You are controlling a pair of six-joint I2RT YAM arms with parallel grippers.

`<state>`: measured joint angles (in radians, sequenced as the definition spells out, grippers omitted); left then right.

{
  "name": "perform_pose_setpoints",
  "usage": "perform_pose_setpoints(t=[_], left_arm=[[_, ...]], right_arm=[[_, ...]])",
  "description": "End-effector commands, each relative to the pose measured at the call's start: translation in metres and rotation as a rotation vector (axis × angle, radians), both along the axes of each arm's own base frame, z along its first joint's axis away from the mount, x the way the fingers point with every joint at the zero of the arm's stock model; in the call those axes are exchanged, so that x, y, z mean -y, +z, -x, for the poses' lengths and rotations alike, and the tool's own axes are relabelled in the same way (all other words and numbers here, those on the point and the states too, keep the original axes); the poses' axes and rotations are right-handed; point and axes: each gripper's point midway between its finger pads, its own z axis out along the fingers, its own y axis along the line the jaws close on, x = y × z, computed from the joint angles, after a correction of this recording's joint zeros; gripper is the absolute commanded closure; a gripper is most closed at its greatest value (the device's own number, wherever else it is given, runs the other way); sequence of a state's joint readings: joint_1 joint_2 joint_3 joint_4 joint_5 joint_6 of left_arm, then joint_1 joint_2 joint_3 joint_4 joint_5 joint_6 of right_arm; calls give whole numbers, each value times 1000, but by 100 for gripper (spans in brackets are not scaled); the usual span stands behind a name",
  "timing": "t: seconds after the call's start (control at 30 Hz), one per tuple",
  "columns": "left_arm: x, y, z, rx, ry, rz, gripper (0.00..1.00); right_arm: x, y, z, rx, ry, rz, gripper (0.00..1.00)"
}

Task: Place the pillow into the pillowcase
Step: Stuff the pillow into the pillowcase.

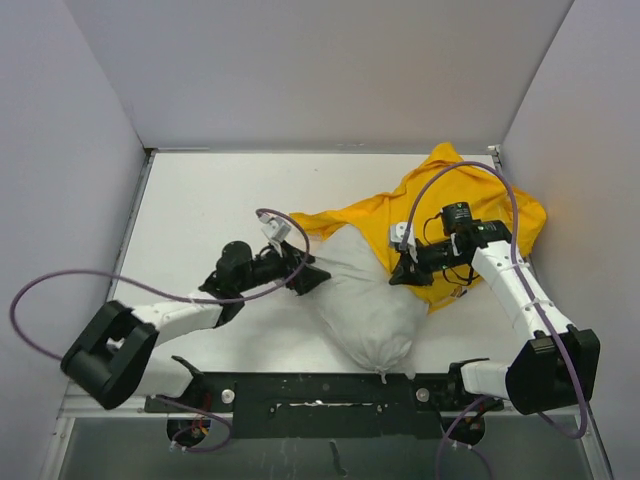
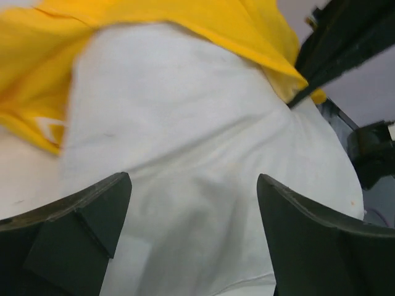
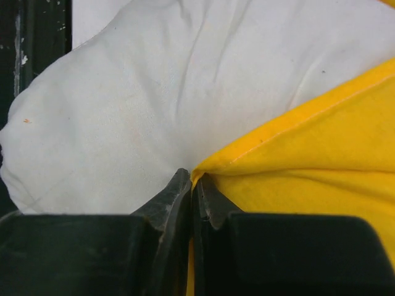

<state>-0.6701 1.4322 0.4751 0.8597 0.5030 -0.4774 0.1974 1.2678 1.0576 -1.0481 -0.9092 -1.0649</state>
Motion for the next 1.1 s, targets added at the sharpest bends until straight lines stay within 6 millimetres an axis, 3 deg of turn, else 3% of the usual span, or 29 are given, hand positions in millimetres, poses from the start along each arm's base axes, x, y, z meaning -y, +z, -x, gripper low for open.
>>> perform_pose_setpoints(t=[0.0, 0.07, 0.13, 0.23, 0.3, 0.47, 0.73, 0.83, 0.9, 0.93, 0.97, 1.03, 1.07], left_arm=[[-61, 42, -35, -32, 177, -35, 13], [-79, 57, -56, -49, 210, -46, 9], [-88, 60, -76, -78, 224, -61, 8], [-83, 56, -109, 0, 203, -118, 7], [-73, 52, -125, 116, 138, -124, 8], [-34, 50, -138, 347, -114, -148, 7], [13, 21, -154, 395, -332, -256, 7], [31, -1, -155, 366, -386, -286, 10], [39, -14, -147, 327, -434, -277, 23], [41, -17, -141, 302, -456, -261, 34], [42, -18, -136, 271, -471, -234, 51], [39, -15, -128, 214, -461, -192, 100], [36, -10, -123, 188, -442, -173, 100]], right_arm=[[-1, 9, 28, 5, 89, -59, 95], [1, 17, 31, 30, 120, -54, 92], [2, 27, 33, 48, 151, -48, 93], [3, 43, 34, 67, 181, -47, 95], [3, 47, 34, 65, 185, -45, 95], [6, 48, 37, 52, 177, -26, 96], [6, 46, 39, 37, 144, -31, 96], [5, 48, 38, 33, 136, -39, 96], [5, 50, 34, 41, 117, -32, 96], [6, 50, 28, 48, 96, -21, 97], [8, 50, 22, 58, 67, -5, 97], [14, 52, -2, 107, -25, 43, 98], [19, 55, -20, 143, -94, 72, 98]])
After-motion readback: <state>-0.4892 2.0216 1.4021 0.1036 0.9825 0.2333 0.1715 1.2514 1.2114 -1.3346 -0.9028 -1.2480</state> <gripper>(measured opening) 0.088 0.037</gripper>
